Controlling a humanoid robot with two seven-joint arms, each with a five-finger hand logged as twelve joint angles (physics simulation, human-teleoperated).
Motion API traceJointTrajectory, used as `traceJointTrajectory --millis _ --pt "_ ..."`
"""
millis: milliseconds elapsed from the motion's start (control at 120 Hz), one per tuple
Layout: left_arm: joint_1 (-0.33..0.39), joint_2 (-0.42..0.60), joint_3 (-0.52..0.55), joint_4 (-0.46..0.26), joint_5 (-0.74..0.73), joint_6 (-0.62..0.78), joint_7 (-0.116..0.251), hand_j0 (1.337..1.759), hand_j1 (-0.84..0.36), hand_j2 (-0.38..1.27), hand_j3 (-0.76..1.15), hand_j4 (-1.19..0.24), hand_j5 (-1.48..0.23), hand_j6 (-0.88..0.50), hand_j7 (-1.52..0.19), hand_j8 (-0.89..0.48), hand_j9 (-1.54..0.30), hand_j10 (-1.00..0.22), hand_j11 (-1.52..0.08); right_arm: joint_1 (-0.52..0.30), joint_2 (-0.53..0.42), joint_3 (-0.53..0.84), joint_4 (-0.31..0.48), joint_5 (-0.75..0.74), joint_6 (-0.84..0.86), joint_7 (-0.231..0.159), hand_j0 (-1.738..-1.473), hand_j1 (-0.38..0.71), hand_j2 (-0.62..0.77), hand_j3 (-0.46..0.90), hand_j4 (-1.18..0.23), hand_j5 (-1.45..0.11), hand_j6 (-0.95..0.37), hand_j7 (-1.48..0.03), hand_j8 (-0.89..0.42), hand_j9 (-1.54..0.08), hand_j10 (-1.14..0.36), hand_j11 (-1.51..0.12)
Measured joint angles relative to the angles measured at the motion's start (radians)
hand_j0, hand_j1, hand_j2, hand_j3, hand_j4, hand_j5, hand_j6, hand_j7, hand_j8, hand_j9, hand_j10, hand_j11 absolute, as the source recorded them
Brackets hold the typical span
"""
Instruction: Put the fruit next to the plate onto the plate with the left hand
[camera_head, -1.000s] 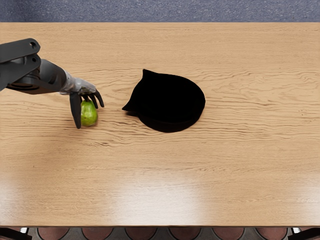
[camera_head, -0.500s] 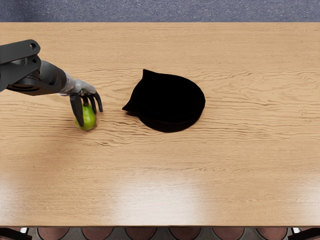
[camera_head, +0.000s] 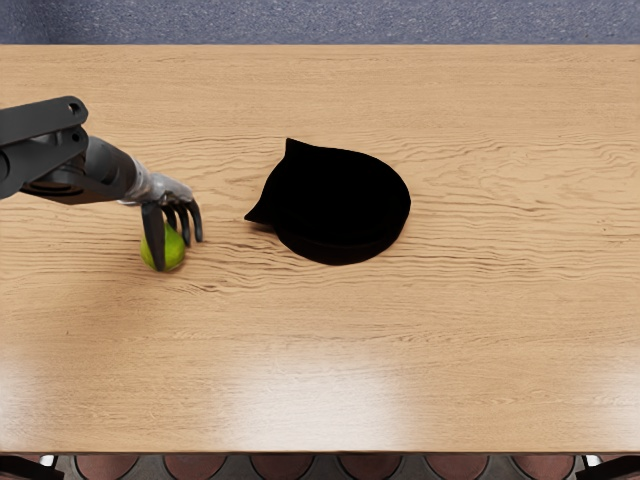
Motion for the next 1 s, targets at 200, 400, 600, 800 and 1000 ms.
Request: traceJointTrajectory --millis 200,400,600,800,1000 --pt "0.002 0.001 0.009 -0.001 0.006 -0.010 0.003 1.642 -0.23 0.38 0.00 -0.67 -0.84 -0.52 -0.85 -0.41 -0.89 -0.47 -0.92 0.000 0.000 0.000 0.000 0.000 0.000 0.000 -1.658 -0.31 -0.01 0.00 -0.03 -0.04 -0.03 -0.04 -0.03 -0.04 -0.03 -0.04" --pt "0.003 0.003 0.023 -0.005 -0.018 -0.029 0.006 1.633 -0.25 0.29 0.00 -0.81 -0.96 -0.41 -1.02 -0.28 -1.05 -0.36 -1.11 0.000 0.000 0.000 0.000 0.000 0.000 0.000 -1.658 -0.31 -0.01 0.00 -0.03 -0.04 -0.03 -0.04 -0.03 -0.04 -0.03 -0.04" --pt "-0.036 0.008 0.029 -0.027 -0.063 -0.057 0.008 1.636 -0.17 0.24 0.00 -0.84 -1.10 -0.50 -1.14 -0.30 -1.14 -0.39 -1.16 0.000 0.000 0.000 0.000 0.000 0.000 0.000 -1.658 -0.31 -0.01 0.00 -0.03 -0.04 -0.03 -0.04 -0.03 -0.04 -0.03 -0.04" --pt "-0.101 -0.008 0.030 -0.054 -0.102 -0.070 0.009 1.642 -0.13 0.22 0.00 -0.84 -1.18 -0.57 -1.18 -0.35 -1.17 -0.42 -1.17 0.000 0.000 0.000 0.000 0.000 0.000 0.000 -1.658 -0.31 -0.01 0.00 -0.03 -0.04 -0.03 -0.04 -0.03 -0.04 -0.03 -0.04" --pt "-0.186 -0.069 0.032 -0.064 -0.118 -0.070 0.009 1.647 -0.20 0.38 0.00 -0.84 -1.20 -0.54 -1.20 -0.30 -1.16 -0.33 -1.16 0.000 0.000 0.000 0.000 0.000 0.000 0.000 -1.658 -0.31 -0.01 0.00 -0.03 -0.04 -0.03 -0.04 -0.03 -0.04 -0.03 -0.04"
